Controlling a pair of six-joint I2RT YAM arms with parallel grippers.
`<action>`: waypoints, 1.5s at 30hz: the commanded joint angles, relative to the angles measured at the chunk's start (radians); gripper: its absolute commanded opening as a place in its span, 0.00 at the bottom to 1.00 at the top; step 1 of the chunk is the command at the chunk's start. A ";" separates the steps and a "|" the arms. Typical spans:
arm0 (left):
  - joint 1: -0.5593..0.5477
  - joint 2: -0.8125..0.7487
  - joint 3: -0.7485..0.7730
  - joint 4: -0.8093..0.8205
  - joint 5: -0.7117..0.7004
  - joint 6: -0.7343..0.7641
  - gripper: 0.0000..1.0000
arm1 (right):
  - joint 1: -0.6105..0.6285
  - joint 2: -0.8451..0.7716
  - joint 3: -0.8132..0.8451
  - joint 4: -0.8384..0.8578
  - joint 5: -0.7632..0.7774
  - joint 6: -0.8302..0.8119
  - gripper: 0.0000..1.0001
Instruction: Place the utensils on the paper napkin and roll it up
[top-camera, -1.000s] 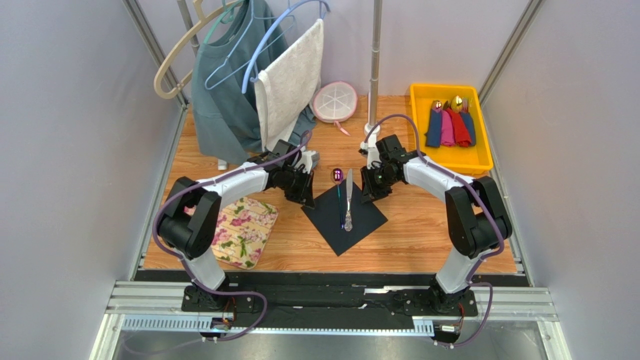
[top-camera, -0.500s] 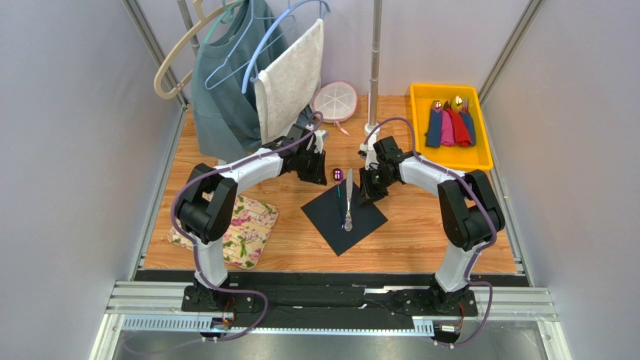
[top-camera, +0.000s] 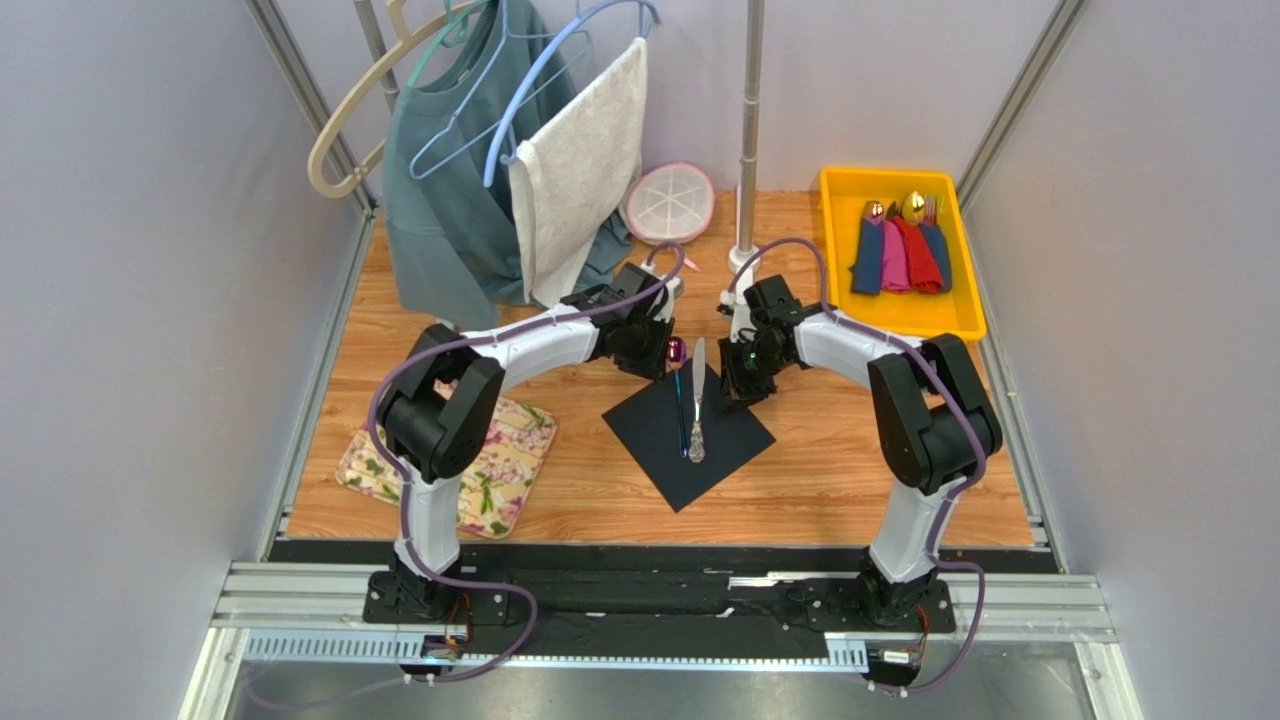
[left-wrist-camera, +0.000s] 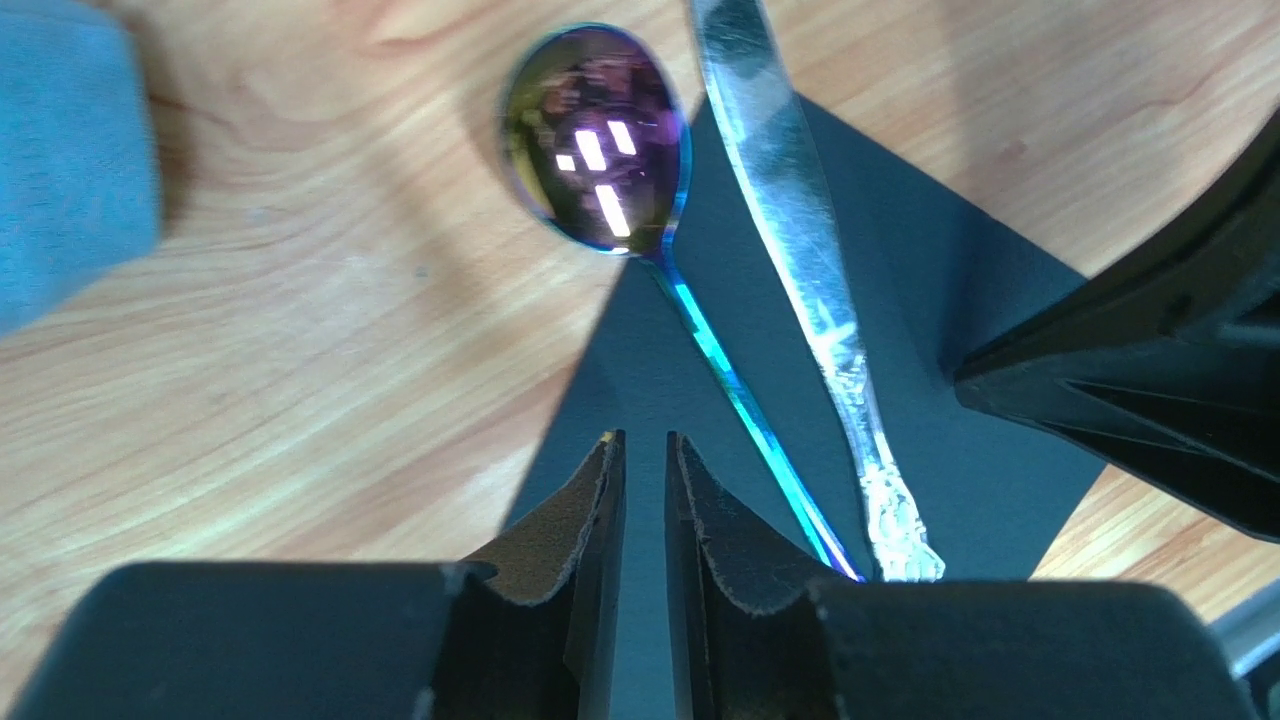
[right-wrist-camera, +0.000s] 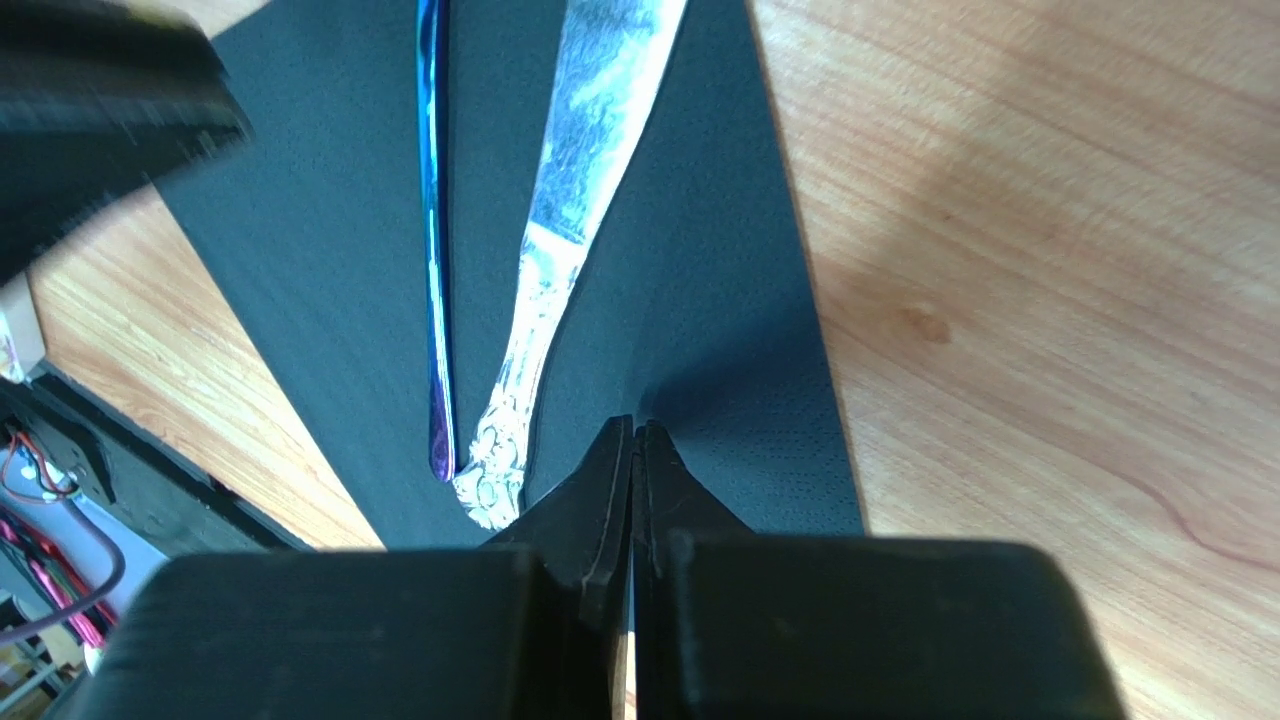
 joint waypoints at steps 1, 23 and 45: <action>-0.031 0.016 0.069 -0.019 -0.090 0.002 0.24 | -0.002 0.015 0.036 0.020 0.029 0.018 0.00; -0.061 0.151 0.162 -0.069 -0.151 -0.006 0.38 | -0.002 0.026 0.043 0.019 0.020 0.026 0.00; -0.083 0.165 0.198 -0.100 -0.185 -0.010 0.49 | -0.001 0.042 0.053 0.016 0.029 0.018 0.00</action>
